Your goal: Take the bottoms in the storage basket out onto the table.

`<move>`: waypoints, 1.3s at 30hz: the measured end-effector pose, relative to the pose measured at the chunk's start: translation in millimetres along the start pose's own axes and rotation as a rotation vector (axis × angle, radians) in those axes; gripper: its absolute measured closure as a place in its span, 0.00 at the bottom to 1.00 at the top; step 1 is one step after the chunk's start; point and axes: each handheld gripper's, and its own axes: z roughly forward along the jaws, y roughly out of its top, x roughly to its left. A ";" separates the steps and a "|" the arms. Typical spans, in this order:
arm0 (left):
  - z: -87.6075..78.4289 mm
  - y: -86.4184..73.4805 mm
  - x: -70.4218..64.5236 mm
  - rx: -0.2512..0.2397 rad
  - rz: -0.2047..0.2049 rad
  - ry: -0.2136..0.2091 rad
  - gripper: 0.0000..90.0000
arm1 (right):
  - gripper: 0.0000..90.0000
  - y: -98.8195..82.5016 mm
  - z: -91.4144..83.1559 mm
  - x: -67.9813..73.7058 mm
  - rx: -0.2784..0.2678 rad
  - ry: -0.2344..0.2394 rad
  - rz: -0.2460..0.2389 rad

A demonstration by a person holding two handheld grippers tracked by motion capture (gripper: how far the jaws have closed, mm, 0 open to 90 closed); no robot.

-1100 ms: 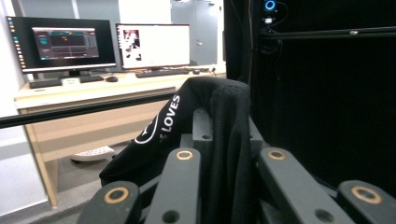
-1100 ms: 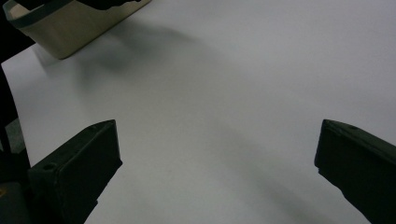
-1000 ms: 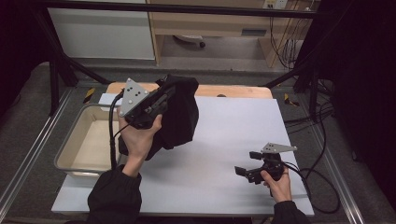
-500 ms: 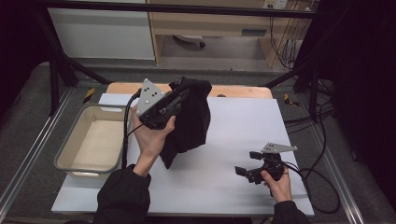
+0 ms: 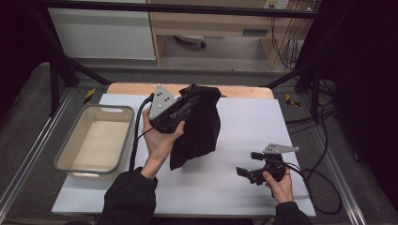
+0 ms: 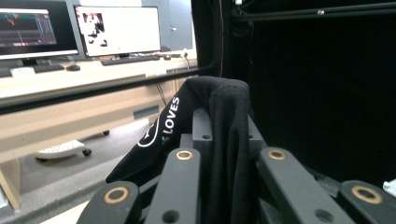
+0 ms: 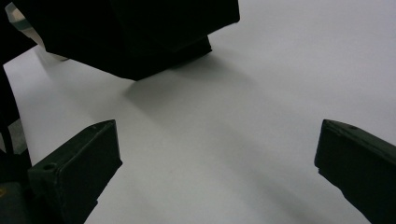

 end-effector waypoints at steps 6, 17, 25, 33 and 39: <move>6.6 -13.7 1.9 0.043 -0.013 -0.005 0.91 | 0.01 -0.1 0.3 0.2 0.001 -0.001 0.003; 14.9 -34.4 5.1 0.110 -0.018 -0.017 0.91 | 0.01 -0.2 0.4 0.2 0.003 -0.003 0.002; 19.1 -46.3 5.5 0.144 -0.019 -0.024 0.90 | 0.01 -0.1 0.3 0.0 0.000 -0.003 -0.001; 22.4 -57.3 6.2 0.172 -0.023 -0.028 0.90 | 0.01 -0.3 0.4 0.0 0.003 -0.004 -0.002; 23.7 -64.2 6.2 0.202 -0.008 -0.033 0.93 | 0.01 -0.2 0.1 -0.1 0.002 -0.005 -0.003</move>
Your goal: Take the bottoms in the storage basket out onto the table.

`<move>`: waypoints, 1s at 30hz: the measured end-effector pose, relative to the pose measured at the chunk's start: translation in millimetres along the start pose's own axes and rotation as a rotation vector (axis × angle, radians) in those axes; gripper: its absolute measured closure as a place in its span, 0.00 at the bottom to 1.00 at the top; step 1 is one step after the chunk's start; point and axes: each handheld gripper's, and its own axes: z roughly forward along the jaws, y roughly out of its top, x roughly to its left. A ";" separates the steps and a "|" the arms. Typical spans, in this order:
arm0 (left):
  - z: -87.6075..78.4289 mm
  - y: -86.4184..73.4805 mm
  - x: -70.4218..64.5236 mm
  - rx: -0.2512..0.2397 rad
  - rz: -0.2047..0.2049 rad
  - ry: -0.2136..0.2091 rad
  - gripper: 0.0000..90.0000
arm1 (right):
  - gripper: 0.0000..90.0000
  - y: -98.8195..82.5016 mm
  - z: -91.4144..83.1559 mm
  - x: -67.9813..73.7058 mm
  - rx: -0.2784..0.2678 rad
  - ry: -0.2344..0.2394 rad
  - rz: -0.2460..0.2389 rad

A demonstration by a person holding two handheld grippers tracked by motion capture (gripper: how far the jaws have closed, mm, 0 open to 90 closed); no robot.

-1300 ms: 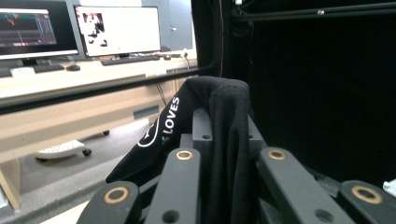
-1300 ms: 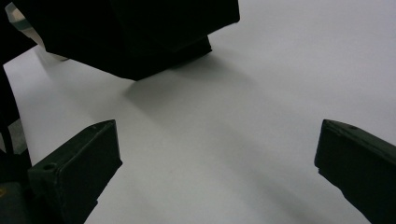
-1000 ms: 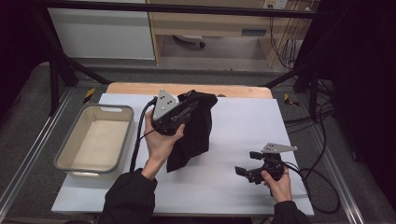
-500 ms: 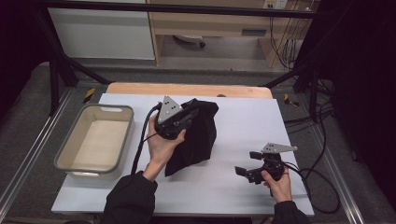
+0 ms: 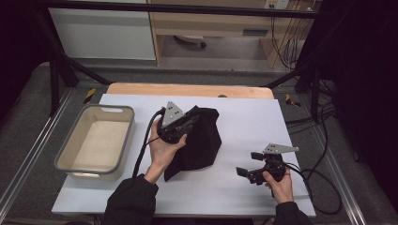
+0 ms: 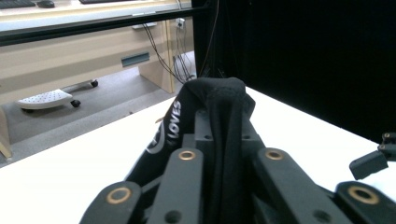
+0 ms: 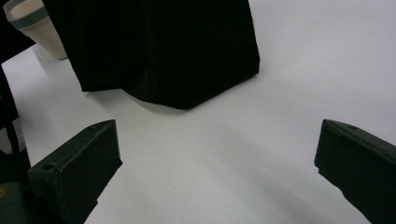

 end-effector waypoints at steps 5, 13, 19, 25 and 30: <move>2.9 -4.7 -1.4 0.027 0.016 -0.011 0.95 | 0.01 -0.1 0.4 0.4 0.003 0.000 0.003; 10.2 -15.4 -5.7 0.070 0.036 -0.016 0.95 | 0.01 0.0 0.1 0.0 0.002 -0.001 0.001; 15.3 -24.8 -5.4 0.101 0.024 -0.024 0.95 | 0.01 -0.1 0.3 0.2 0.003 -0.001 0.004; 19.6 -34.9 -4.4 0.141 0.020 -0.029 0.94 | 0.01 -0.1 0.5 0.1 0.004 -0.001 0.003; 22.9 -42.5 -3.5 0.181 0.022 -0.037 0.94 | 0.01 -0.1 0.7 -0.1 0.004 -0.002 0.001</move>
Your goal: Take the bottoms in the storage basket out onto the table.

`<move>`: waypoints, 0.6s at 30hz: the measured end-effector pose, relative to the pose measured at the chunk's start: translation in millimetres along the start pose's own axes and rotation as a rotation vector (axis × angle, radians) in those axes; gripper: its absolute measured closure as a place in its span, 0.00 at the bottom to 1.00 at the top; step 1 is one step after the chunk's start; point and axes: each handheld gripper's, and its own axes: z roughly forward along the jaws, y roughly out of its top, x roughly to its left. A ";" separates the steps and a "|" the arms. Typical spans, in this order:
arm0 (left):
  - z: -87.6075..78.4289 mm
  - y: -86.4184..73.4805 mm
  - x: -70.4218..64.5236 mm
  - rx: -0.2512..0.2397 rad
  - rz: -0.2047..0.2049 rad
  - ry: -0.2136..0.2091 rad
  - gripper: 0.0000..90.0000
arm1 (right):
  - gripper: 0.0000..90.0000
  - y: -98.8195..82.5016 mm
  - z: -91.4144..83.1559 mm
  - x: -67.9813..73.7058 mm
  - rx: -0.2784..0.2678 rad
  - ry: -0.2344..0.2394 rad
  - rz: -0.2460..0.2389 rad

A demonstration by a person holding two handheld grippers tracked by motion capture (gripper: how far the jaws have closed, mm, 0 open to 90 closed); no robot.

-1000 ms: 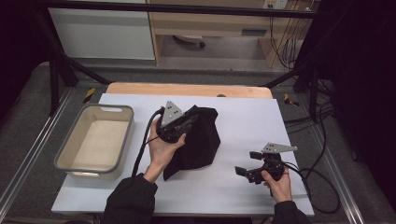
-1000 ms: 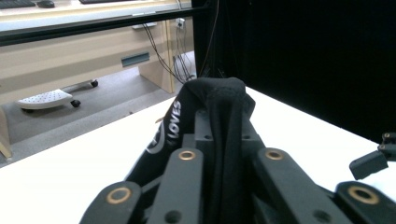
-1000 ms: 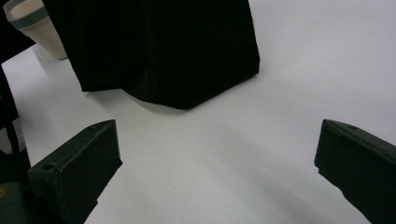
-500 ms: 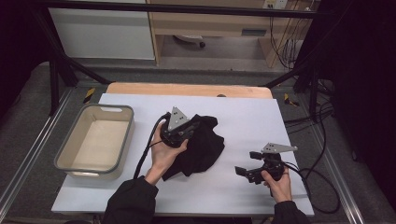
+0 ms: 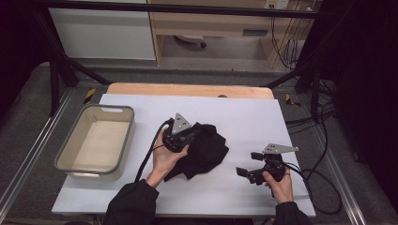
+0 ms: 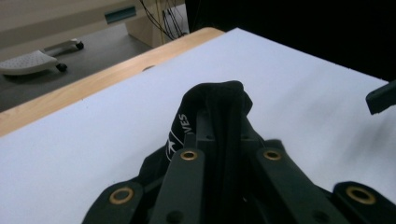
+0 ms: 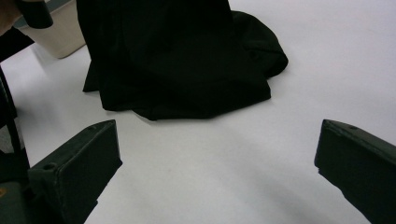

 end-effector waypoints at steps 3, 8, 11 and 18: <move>2.0 -4.3 1.0 0.016 -0.005 -0.004 0.93 | 0.01 -0.1 0.0 0.1 0.001 0.000 0.002; 5.7 -10.3 2.8 0.060 -0.008 -0.019 0.88 | 0.01 -0.1 0.1 -0.1 0.003 0.001 -0.002; 7.5 -13.1 3.8 0.085 -0.012 -0.026 0.84 | 0.01 -0.1 0.2 0.0 0.003 0.002 -0.002; 7.9 -16.9 7.7 0.131 -0.015 -0.037 0.73 | 0.01 -0.1 0.1 0.3 0.002 0.001 0.001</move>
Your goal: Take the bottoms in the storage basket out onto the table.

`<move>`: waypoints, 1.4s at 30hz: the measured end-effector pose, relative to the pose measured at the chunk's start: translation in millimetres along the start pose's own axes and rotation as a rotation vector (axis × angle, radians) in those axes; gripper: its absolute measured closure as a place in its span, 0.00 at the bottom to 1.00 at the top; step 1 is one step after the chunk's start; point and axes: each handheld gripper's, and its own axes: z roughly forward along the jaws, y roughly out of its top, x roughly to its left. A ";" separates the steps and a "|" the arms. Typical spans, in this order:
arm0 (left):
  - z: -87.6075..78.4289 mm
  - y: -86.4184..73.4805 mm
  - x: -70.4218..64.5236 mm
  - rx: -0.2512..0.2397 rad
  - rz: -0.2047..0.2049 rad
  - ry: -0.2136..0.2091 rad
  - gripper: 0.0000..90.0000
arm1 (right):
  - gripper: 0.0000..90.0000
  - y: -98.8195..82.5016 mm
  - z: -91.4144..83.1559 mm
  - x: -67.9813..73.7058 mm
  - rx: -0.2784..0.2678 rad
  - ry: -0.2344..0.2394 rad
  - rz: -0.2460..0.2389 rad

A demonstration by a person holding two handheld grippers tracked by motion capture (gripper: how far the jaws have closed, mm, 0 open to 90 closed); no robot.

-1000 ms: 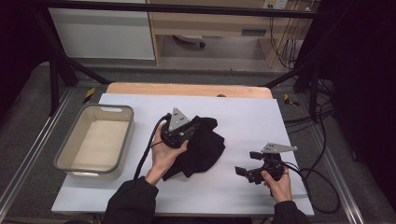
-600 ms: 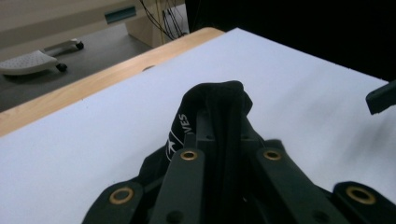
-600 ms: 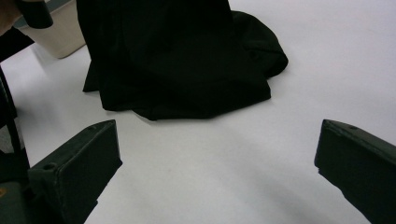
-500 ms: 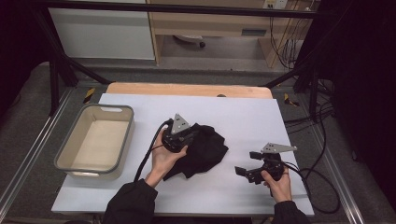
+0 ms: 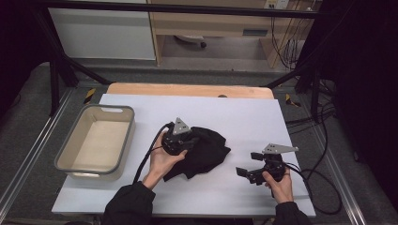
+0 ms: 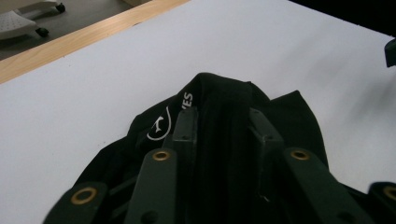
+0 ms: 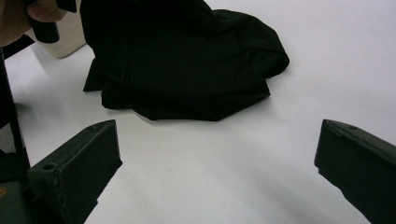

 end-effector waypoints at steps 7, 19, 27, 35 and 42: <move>-3.7 -0.7 3.5 0.025 -0.004 -0.004 0.60 | 0.01 0.1 -0.2 0.0 -0.001 0.000 0.002; -14.6 4.2 5.8 0.052 0.009 -0.003 0.38 | 0.01 0.1 -0.1 0.0 0.000 0.000 0.001; -23.7 3.8 8.3 0.068 0.013 -0.011 0.27 | 0.01 0.1 -0.1 -0.1 -0.001 0.000 0.000; -35.2 2.0 13.5 0.076 0.015 -0.006 0.19 | 0.01 0.0 -0.1 0.0 0.002 -0.001 0.003; -47.7 -2.5 19.9 0.072 -0.005 -0.002 0.17 | 0.01 0.1 -0.1 0.0 0.001 -0.002 0.005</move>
